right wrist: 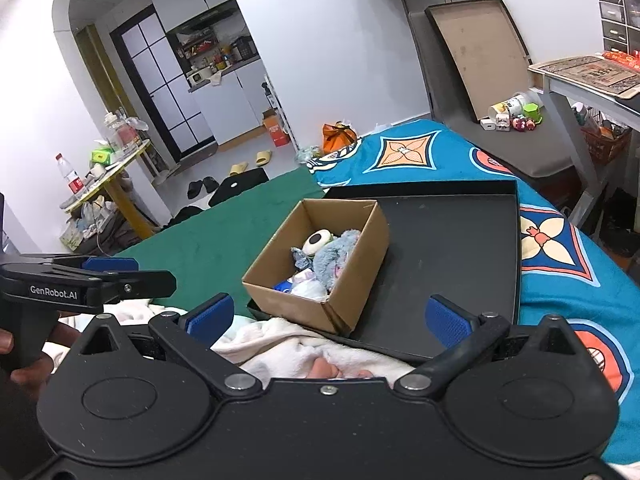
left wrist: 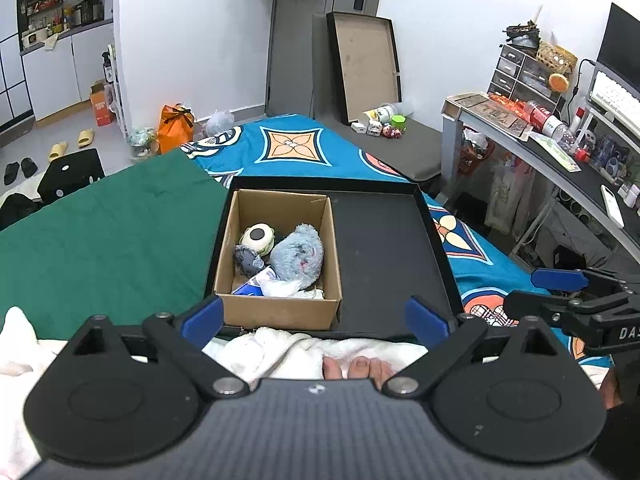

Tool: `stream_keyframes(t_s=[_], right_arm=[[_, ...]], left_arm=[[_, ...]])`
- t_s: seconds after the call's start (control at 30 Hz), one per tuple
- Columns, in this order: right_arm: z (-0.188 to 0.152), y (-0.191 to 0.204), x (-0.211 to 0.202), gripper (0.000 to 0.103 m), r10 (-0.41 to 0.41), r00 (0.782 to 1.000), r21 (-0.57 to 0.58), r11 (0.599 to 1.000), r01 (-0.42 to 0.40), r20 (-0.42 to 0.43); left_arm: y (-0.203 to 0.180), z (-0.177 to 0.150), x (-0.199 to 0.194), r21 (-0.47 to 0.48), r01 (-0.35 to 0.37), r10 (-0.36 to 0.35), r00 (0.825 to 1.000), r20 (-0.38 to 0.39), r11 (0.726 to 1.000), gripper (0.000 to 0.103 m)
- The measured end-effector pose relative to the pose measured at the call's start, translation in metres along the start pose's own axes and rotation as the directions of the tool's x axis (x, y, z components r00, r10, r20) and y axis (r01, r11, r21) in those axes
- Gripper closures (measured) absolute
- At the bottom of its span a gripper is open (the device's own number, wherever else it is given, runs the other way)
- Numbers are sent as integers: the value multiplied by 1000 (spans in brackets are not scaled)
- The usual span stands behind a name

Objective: Organize soft objects

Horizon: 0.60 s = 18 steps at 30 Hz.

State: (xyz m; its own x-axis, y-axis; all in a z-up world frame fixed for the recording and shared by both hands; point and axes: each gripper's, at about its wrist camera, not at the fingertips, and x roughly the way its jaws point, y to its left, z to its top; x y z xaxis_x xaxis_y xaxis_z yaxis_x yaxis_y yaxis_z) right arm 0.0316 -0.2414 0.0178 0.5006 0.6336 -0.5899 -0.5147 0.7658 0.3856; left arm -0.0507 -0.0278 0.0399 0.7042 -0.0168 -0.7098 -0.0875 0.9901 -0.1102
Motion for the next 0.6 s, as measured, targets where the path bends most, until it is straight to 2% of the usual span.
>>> stream_keyframes(t_s=[0.6], right_arm=[[-11,16,-29,0,21,999,-26,999,-20,29]], left_arm=[[-10,-14,-29,14,14,-14,1000,26,1000,6]])
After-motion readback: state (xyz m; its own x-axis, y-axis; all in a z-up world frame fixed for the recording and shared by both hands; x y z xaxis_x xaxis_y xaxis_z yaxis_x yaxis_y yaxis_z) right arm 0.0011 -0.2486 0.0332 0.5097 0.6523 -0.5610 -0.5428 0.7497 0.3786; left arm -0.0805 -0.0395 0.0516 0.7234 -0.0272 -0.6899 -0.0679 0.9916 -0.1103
